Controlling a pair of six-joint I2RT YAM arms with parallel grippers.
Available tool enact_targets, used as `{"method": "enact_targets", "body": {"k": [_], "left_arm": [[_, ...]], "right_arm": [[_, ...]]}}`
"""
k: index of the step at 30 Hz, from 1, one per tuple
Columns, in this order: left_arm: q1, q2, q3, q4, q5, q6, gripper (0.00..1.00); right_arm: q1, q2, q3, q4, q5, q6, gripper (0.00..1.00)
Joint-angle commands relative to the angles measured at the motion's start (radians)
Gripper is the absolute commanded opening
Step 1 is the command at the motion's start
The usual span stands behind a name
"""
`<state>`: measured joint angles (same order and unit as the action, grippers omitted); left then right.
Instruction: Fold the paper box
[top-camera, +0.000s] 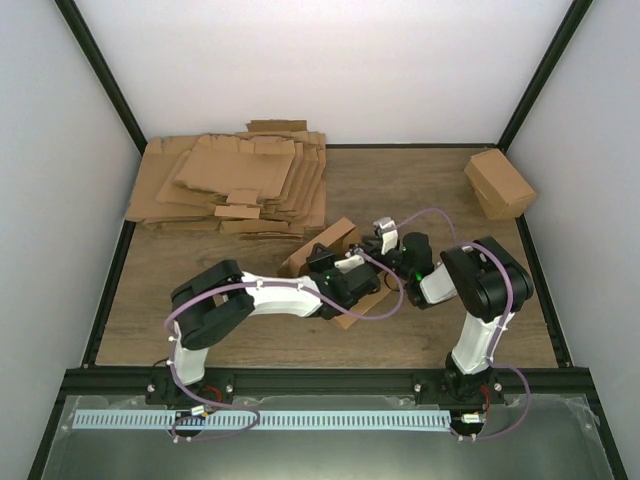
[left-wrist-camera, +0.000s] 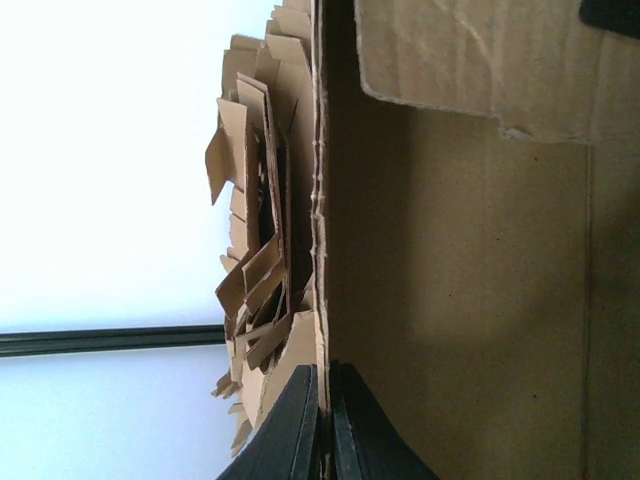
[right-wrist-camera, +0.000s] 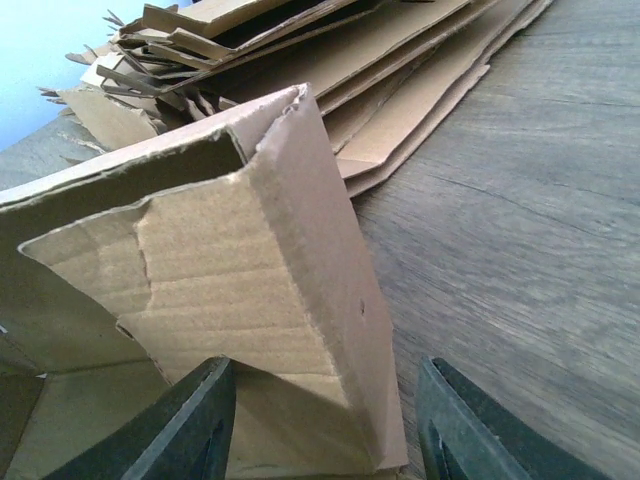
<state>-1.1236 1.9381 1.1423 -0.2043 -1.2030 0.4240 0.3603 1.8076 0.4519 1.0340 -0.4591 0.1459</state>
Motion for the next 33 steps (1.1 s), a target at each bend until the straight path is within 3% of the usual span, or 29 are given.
{"method": "enact_targets", "body": {"k": [1, 6, 14, 20, 33], "left_arm": [[-0.039, 0.05, 0.01, 0.011, -0.028, 0.004, 0.04], [-0.056, 0.089, 0.039, -0.06, -0.037, -0.064, 0.04], [-0.059, 0.091, 0.049, -0.096, -0.041, -0.096, 0.04], [-0.059, 0.082, 0.07, -0.111, -0.055, -0.078, 0.04], [-0.054, 0.046, 0.091, -0.095, -0.045, 0.027, 0.04]], "right_arm": [[0.007, 0.013, -0.026, 0.099, 0.065, 0.02, 0.52], [0.006, 0.009, -0.082, 0.188, 0.113, 0.056, 0.57], [0.006, -0.012, -0.126, 0.229, 0.067, 0.053, 0.59], [0.007, -0.082, -0.137, 0.158, 0.041, 0.054, 0.63], [0.033, -0.047, -0.091, 0.065, 0.069, 0.05, 0.6]]}}
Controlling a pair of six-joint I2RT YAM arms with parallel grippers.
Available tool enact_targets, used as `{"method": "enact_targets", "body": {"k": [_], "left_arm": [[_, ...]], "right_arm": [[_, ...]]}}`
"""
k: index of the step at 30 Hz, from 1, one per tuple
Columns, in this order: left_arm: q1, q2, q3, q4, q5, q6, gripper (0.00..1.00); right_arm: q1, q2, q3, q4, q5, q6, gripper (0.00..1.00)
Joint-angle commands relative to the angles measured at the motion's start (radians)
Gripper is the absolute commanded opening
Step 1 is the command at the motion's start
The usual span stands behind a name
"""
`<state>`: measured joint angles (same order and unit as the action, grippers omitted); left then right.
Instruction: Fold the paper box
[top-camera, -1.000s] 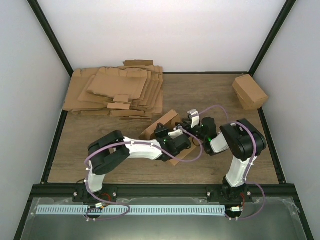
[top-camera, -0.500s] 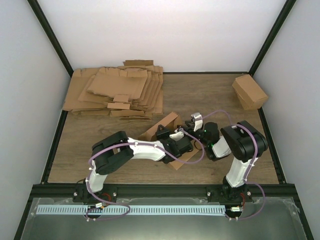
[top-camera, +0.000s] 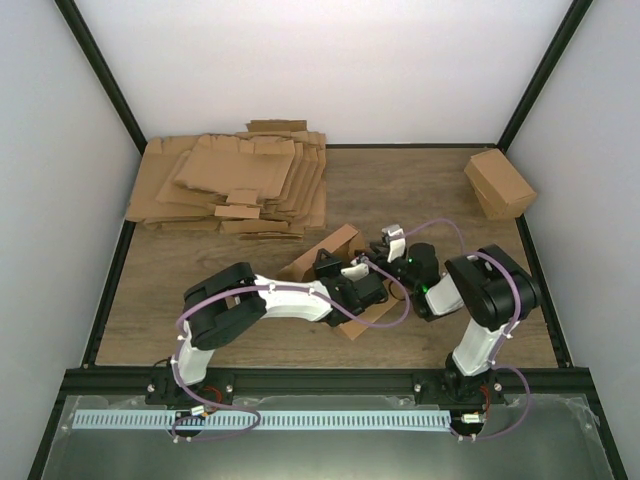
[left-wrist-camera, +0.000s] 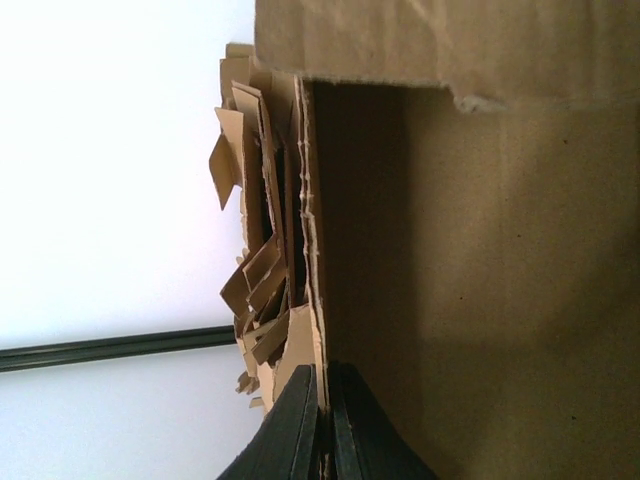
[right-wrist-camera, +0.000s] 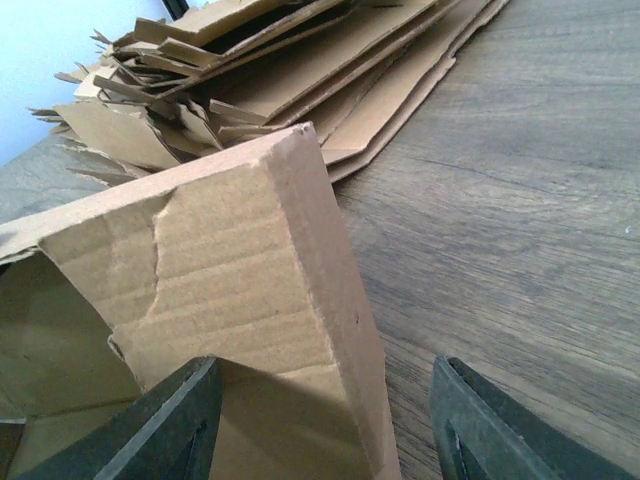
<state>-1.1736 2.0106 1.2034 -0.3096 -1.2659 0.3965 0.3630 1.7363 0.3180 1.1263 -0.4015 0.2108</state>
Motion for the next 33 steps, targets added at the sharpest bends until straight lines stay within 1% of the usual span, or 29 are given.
{"method": "enact_targets", "body": {"k": [1, 6, 13, 17, 20, 26, 29, 33], "left_arm": [[-0.004, -0.028, 0.035, 0.01, 0.019, 0.063, 0.04], [-0.003, -0.051, 0.049, 0.009, 0.039, 0.102, 0.04], [-0.01, -0.065, 0.062, -0.04, 0.053, 0.098, 0.04], [-0.015, -0.053, 0.064, -0.049, 0.064, 0.095, 0.04], [-0.018, -0.04, 0.062, -0.054, 0.077, 0.082, 0.04], [-0.043, 0.009, 0.066, -0.06, 0.093, 0.054, 0.04], [-0.055, 0.04, 0.082, -0.07, 0.093, 0.042, 0.04], [-0.067, 0.061, 0.136, -0.13, 0.084, 0.007, 0.04]], "right_arm": [[0.038, 0.027, 0.046, -0.028, 0.022, -0.017, 0.6], [0.051, 0.05, 0.089, -0.069, 0.087, 0.0, 0.59], [0.072, 0.086, 0.11, -0.061, 0.208, 0.037, 0.58], [0.104, 0.104, 0.11, -0.018, 0.271, 0.03, 0.58], [0.114, 0.112, 0.087, 0.053, 0.298, 0.037, 0.57], [0.124, 0.133, 0.038, 0.156, 0.305, 0.03, 0.59], [0.125, 0.148, 0.028, 0.166, 0.309, 0.031, 0.59], [0.127, 0.153, 0.006, 0.193, 0.329, 0.039, 0.6]]}}
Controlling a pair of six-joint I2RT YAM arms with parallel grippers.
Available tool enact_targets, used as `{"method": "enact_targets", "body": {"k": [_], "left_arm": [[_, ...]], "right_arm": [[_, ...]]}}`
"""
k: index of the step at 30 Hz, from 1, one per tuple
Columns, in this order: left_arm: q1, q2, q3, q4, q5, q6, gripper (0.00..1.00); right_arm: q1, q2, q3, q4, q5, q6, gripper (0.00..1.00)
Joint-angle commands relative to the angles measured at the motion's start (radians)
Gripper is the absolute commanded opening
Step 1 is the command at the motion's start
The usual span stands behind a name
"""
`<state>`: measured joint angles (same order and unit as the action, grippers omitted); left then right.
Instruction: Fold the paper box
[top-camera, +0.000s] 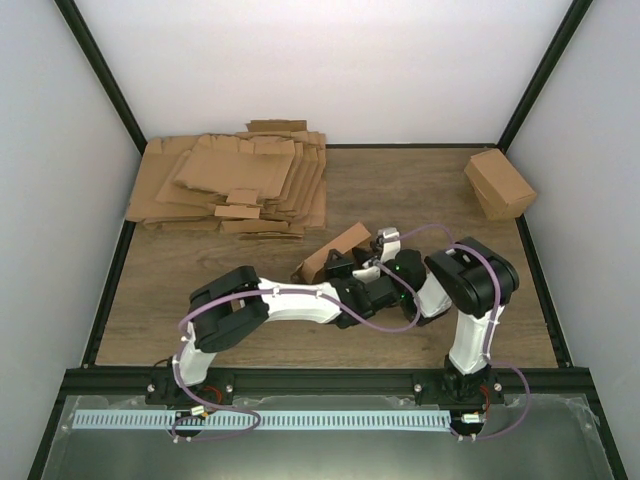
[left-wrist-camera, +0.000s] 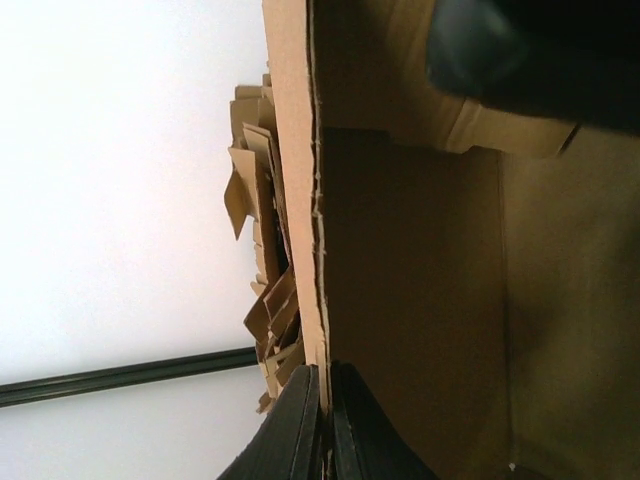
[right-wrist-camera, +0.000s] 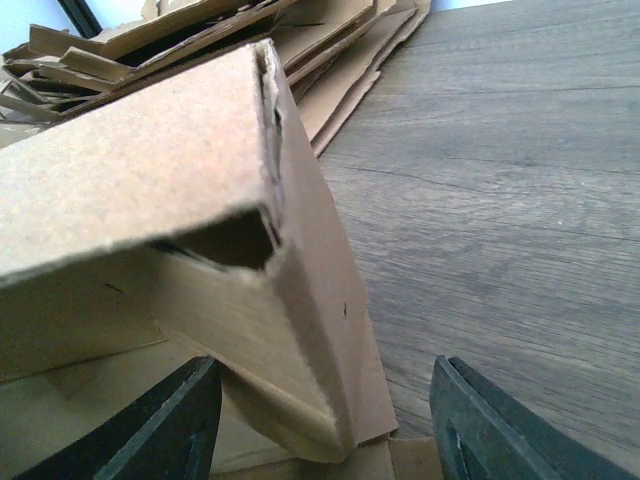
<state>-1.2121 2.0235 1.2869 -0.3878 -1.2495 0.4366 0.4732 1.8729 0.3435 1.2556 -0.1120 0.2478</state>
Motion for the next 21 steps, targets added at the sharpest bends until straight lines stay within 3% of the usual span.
{"method": "enact_targets", "body": {"k": [1, 10, 21], "left_arm": [[-0.031, 0.048, 0.076, -0.07, 0.066, -0.04, 0.04], [-0.04, 0.068, 0.14, -0.168, 0.097, -0.062, 0.04], [-0.04, 0.142, 0.094, -0.098, 0.153, -0.065, 0.04]], "right_arm": [[0.018, 0.012, -0.019, 0.051, 0.048, 0.003, 0.6], [0.022, -0.018, -0.053, 0.055, 0.092, 0.019, 0.6], [0.031, -0.077, -0.109, 0.031, 0.1, 0.022, 0.61]]}}
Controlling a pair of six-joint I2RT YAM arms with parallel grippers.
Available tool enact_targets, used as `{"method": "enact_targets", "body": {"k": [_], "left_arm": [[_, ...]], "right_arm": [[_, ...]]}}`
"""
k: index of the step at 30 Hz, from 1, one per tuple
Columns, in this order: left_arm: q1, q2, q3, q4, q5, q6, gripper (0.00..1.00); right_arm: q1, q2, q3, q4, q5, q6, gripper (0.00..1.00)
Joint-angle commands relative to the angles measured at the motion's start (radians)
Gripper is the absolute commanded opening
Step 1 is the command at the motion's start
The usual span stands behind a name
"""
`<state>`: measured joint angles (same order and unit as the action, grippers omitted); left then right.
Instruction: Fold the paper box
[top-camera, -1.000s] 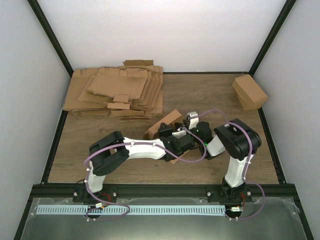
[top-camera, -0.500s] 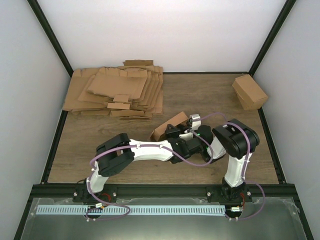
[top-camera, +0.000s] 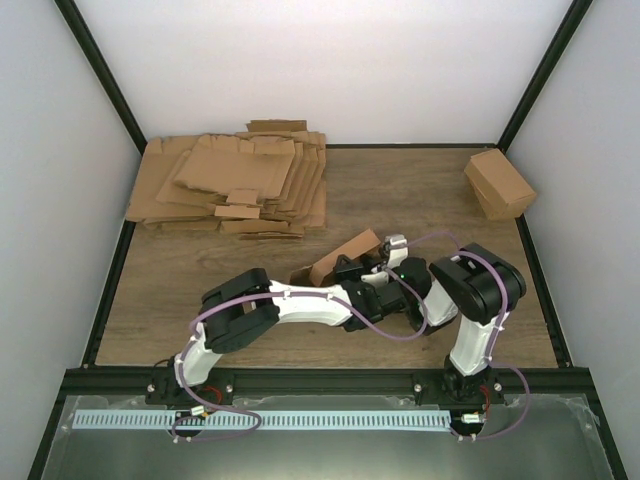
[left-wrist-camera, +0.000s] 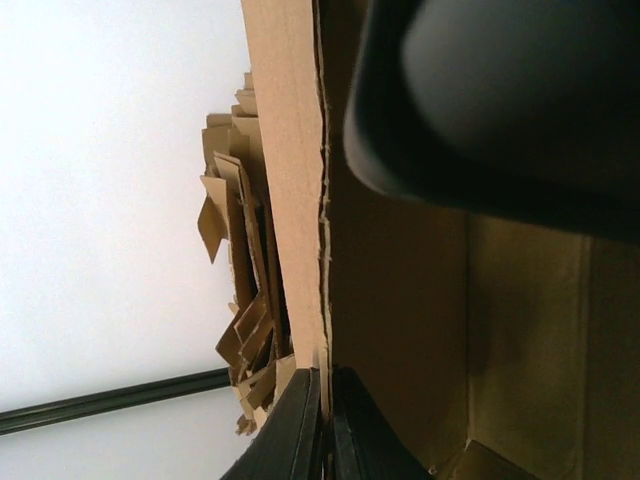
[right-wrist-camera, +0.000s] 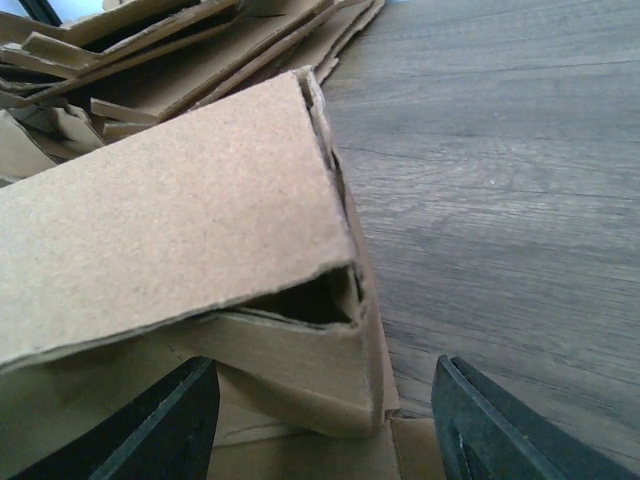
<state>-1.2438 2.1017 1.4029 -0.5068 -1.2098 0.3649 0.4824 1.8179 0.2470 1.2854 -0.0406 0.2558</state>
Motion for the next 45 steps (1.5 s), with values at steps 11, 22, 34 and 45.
{"method": "enact_targets", "body": {"k": [11, 22, 34, 45], "left_arm": [[0.006, 0.035, -0.01, 0.038, 0.121, 0.048, 0.04], [0.02, -0.021, 0.004, 0.016, 0.171, 0.075, 0.04], [0.023, -0.041, 0.007, 0.03, 0.231, 0.083, 0.04], [0.046, -0.068, 0.043, 0.014, 0.3, 0.061, 0.11]], "right_arm": [[0.022, -0.037, -0.032, -0.022, 0.067, 0.015, 0.59], [0.022, 0.033, 0.016, -0.014, 0.125, 0.036, 0.49], [0.028, 0.061, 0.021, 0.015, 0.158, 0.043, 0.32], [0.029, 0.06, 0.009, 0.061, 0.103, 0.012, 0.21]]}}
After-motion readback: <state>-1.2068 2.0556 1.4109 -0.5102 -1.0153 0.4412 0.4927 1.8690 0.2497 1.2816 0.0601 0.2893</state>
